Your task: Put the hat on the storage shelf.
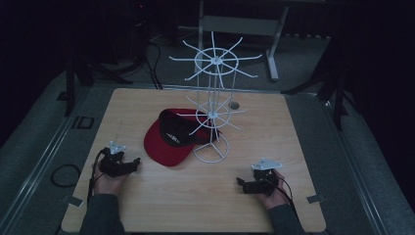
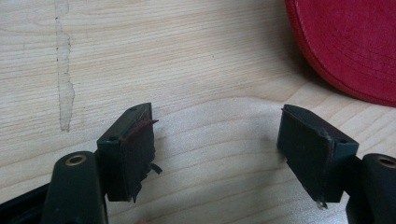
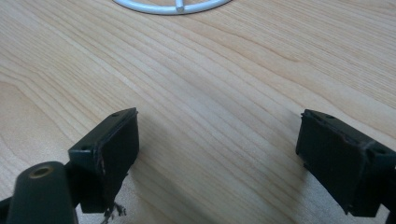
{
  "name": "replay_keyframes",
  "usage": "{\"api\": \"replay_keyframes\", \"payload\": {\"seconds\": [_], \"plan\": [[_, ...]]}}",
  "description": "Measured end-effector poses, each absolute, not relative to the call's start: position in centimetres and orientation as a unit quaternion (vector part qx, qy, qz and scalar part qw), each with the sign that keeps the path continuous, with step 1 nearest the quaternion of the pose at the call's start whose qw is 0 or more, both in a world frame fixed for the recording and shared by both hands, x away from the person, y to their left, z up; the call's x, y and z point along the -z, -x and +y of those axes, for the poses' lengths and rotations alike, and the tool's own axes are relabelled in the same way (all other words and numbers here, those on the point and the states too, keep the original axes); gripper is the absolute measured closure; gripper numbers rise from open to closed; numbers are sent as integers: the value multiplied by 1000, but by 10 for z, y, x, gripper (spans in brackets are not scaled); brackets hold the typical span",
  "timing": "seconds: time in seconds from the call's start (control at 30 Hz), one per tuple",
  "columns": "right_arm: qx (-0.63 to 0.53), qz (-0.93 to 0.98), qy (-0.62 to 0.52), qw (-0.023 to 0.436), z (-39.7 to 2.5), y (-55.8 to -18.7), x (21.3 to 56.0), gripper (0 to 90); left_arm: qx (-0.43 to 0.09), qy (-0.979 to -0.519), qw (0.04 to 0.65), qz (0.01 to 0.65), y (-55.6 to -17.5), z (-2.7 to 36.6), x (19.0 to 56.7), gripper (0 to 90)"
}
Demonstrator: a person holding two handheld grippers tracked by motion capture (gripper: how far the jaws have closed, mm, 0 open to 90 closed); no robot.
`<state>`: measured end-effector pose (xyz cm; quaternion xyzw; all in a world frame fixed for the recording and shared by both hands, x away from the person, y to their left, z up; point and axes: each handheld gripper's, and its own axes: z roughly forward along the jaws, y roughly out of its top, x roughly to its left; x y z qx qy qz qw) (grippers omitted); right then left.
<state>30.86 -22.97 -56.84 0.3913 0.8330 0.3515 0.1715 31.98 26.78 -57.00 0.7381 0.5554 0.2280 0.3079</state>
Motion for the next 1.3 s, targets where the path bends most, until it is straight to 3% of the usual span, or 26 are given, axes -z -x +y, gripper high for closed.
{"api": "replay_keyframes", "payload": {"seconds": [0.4, 0.5, 0.63, 1.03, 1.3], "plan": [[-351, 833, -391, 171, -230, -309, 568, 131, -216, -750, 302, 548, -322, 268, 568, 269], [-352, 833, -391, 172, -230, -309, 568, 131, -206, -755, 291, 550, -325, 268, 562, 417], [-351, 833, -392, 171, -230, -309, 568, 131, -199, -762, 286, 546, -331, 267, 559, 483], [-351, 833, -392, 171, -230, -308, 568, 131, -203, -758, 336, 521, -347, 259, 534, 480], [-351, 833, -392, 171, -230, -308, 568, 131, -198, -765, 339, 511, -366, 250, 526, 448]]}}
